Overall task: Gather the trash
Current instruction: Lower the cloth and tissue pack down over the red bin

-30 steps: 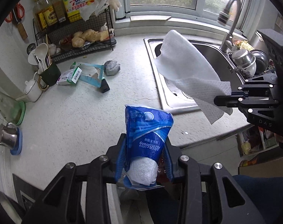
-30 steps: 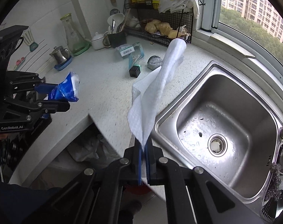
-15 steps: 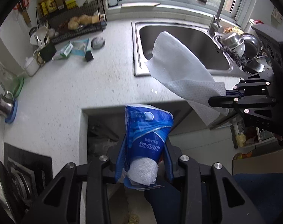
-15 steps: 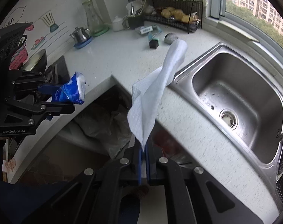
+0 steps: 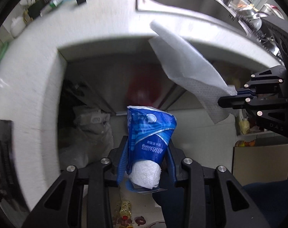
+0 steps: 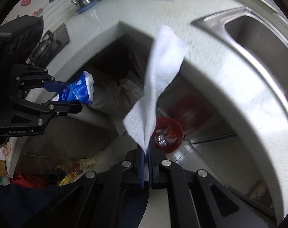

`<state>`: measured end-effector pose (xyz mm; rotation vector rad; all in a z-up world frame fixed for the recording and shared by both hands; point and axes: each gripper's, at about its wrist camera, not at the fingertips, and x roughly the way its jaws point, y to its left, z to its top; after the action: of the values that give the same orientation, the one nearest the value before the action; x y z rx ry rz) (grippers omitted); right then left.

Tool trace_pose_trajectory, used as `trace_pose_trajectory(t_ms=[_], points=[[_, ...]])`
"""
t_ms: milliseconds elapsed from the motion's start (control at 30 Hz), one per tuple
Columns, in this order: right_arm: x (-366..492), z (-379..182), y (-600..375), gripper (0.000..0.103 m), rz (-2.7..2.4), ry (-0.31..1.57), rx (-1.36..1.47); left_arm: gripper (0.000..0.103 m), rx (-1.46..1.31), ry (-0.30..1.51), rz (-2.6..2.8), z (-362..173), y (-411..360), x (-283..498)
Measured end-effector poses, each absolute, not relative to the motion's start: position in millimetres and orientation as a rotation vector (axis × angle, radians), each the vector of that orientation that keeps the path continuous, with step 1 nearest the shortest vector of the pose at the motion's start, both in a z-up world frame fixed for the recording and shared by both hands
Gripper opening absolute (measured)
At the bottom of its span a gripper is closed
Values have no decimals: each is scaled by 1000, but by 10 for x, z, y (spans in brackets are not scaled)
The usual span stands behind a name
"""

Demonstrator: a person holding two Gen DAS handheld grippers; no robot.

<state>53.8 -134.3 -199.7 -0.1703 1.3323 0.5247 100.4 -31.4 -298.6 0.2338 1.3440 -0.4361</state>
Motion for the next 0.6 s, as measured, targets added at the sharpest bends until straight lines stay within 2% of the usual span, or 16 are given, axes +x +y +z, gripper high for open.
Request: trace_pose_trajectory(t_ms=[300, 600], points=[[630, -3375, -1270, 3, 527, 1487, -158, 34, 188, 1425, -423, -4380, -294, 1076], [796, -4752, -1372, 3, 506, 1581, -151, 34, 236, 1418, -458, -5663, -536, 1287]])
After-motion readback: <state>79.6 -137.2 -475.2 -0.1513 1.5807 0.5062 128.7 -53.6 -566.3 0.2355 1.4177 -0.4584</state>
